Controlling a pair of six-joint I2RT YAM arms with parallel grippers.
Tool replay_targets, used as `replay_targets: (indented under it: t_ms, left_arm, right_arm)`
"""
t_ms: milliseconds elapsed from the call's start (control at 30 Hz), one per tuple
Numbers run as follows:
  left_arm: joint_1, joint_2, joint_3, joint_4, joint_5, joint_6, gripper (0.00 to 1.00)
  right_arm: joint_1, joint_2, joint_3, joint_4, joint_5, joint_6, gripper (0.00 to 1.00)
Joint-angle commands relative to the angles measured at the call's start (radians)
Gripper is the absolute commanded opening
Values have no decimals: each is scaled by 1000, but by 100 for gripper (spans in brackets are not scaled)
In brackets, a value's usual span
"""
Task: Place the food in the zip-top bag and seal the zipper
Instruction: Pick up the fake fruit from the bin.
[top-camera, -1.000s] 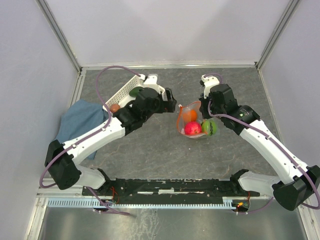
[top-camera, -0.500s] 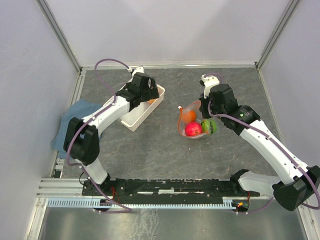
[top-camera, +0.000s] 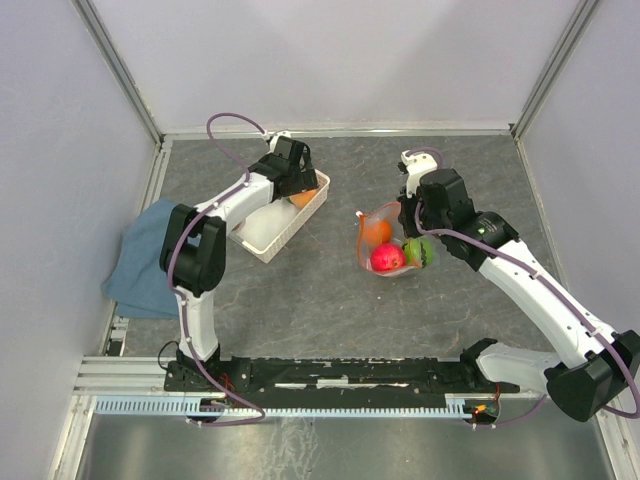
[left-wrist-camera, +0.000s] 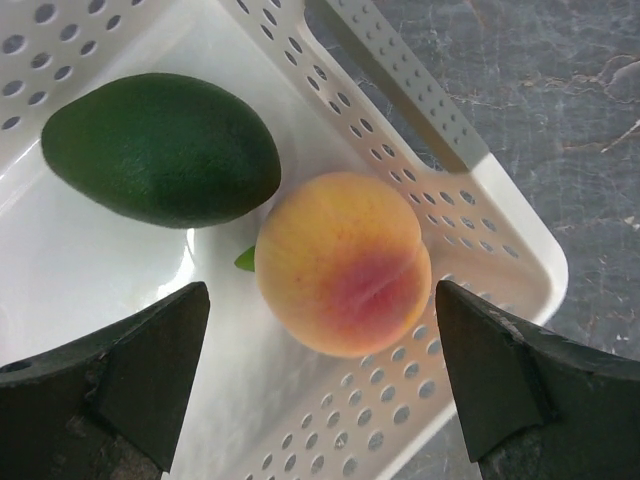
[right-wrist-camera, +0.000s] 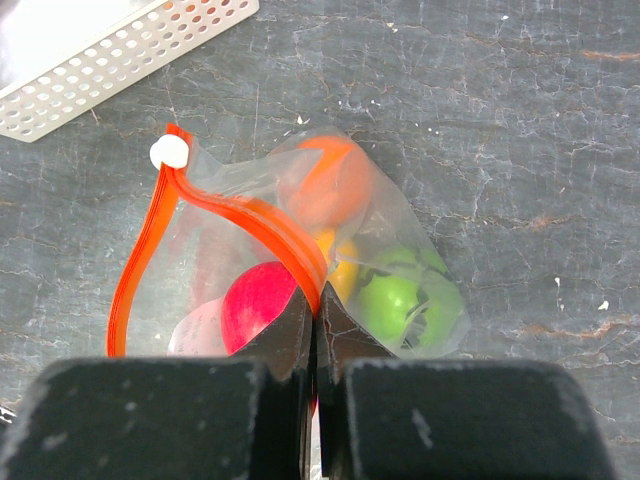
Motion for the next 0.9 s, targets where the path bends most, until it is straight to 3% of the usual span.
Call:
replay_targets:
  t_ms: [0,467,867]
  left_arm:
    - [3,70,107,-38,28,-23,99]
    - [6,152,135,-50,36,-18,94]
    - [6,-74,-66,14,53,-42,81]
  right_arm:
    - [-3,0,1,57,4,-14,2]
    - [-3,-38,-13,55,37,-16,1]
    - [-3,-49,-13,48,51,-9,2]
